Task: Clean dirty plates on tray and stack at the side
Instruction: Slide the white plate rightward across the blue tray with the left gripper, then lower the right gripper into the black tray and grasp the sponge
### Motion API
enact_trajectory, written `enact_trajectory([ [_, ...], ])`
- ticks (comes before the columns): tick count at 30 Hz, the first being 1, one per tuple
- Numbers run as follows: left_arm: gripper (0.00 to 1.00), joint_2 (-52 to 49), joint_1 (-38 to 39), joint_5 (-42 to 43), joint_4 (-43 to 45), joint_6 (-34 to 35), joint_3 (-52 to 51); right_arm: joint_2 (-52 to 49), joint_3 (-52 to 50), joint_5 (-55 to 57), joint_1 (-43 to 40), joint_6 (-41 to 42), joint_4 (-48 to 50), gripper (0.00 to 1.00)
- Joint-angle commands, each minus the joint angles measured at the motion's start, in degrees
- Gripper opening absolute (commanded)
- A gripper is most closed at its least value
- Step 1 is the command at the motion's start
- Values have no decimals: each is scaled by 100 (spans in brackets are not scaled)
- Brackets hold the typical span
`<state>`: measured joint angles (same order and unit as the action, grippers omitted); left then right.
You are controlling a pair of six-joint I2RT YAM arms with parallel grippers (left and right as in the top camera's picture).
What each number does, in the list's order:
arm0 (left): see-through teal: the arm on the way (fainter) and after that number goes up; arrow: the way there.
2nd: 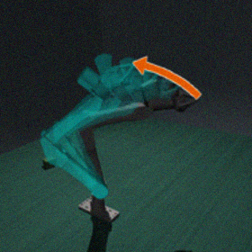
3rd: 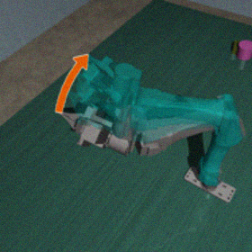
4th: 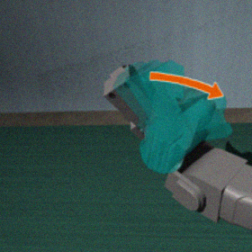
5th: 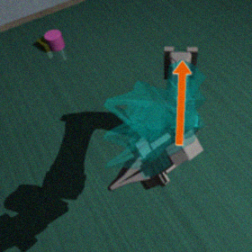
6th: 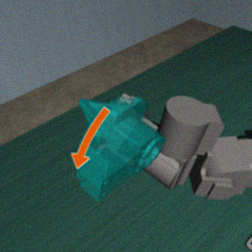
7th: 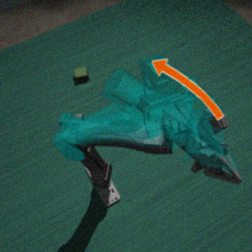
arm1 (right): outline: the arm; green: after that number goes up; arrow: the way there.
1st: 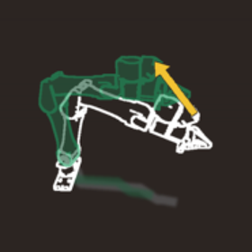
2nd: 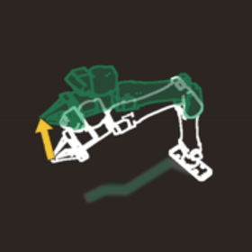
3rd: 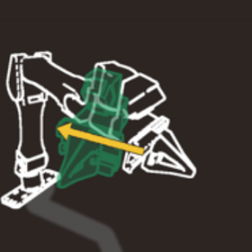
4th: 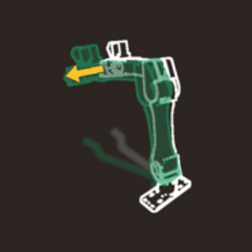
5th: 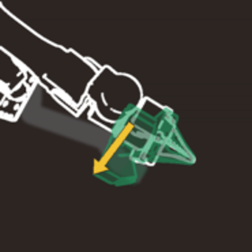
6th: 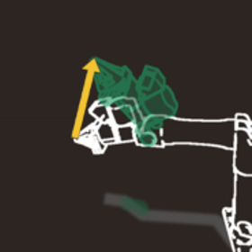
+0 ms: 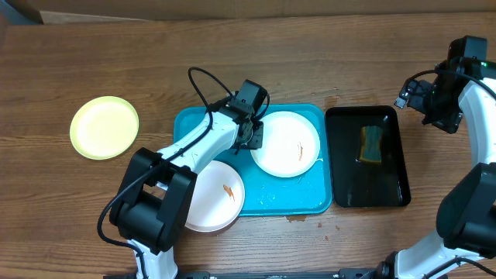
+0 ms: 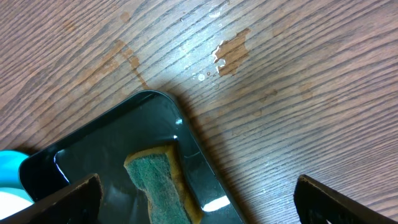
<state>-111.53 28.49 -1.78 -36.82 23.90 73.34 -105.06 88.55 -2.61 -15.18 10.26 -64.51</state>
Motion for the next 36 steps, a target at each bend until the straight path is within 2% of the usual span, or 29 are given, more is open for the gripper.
enact_trajectory([
  [1,27,24,13,-125,48,59,-103,83,72,-4,4,7,11,100],
  [5,13,24,13,-92,68,79,-103,83,72,-4,4,7,11,100],
  [12,16,24,15,326,11,81,-107,83,72,-4,4,7,11,100],
  [19,9,24,13,326,-76,229,-131,83,72,-4,4,7,11,100],
  [21,4,24,13,323,-105,306,-151,83,72,-20,4,66,92,100],
  [26,4,24,4,328,31,365,-280,83,72,-1045,4,372,105,100],
  [28,4,24,4,326,28,385,-284,90,83,-1978,4,326,144,100],
  [29,4,24,4,326,28,382,-284,90,83,-2529,9,96,85,98],
  [30,4,24,4,326,26,382,-284,90,83,-2811,42,-179,-26,80],
  [31,4,24,4,326,24,382,-284,90,83,-2798,101,-337,-186,69],
  [33,5,24,4,326,26,382,-284,90,79,-2214,258,-299,-520,63],
  [36,6,24,4,326,28,382,-284,90,0,-1064,601,-92,-951,62],
])
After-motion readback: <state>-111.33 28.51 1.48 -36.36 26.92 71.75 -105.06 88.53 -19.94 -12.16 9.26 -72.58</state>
